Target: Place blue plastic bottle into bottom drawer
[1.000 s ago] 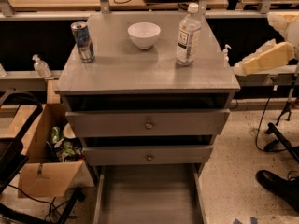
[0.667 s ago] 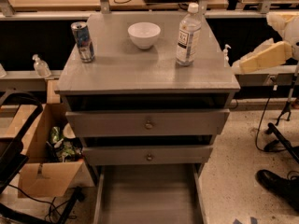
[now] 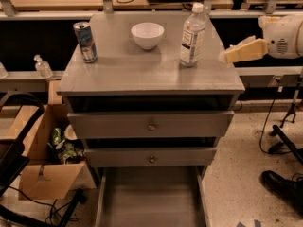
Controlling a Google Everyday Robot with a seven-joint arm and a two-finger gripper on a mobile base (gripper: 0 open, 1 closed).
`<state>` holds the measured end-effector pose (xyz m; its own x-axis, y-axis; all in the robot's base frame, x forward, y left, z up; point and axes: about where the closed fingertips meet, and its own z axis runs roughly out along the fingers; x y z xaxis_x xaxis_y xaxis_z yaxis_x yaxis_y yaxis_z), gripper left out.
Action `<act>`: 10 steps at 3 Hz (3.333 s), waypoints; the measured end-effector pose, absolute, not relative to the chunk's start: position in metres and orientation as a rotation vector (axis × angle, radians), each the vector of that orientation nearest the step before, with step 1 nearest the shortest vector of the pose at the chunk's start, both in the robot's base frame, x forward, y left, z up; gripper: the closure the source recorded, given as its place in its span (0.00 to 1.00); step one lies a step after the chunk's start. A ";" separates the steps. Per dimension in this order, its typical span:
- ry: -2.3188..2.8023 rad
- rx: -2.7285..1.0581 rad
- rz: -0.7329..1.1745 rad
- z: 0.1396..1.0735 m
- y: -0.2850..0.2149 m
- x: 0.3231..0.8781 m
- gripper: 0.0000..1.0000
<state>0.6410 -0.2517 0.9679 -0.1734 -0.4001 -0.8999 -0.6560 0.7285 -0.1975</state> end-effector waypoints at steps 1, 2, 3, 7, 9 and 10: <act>1.752 -0.699 0.306 0.957 -0.264 0.683 0.00; 1.658 -0.609 0.406 0.950 -0.261 0.723 0.00; 1.564 -0.578 0.552 0.942 -0.238 0.766 0.00; 1.607 -0.687 0.612 0.931 -0.156 0.775 0.17; 1.606 -0.695 0.623 0.929 -0.148 0.776 0.71; 1.605 -0.699 0.629 0.928 -0.143 0.776 1.00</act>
Offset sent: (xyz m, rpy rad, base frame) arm 0.1339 -0.0132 -0.0247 0.4391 -0.1722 -0.0455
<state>0.7765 -0.1432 0.9277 -0.1041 -0.0927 -0.9902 -0.7410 0.6713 0.0150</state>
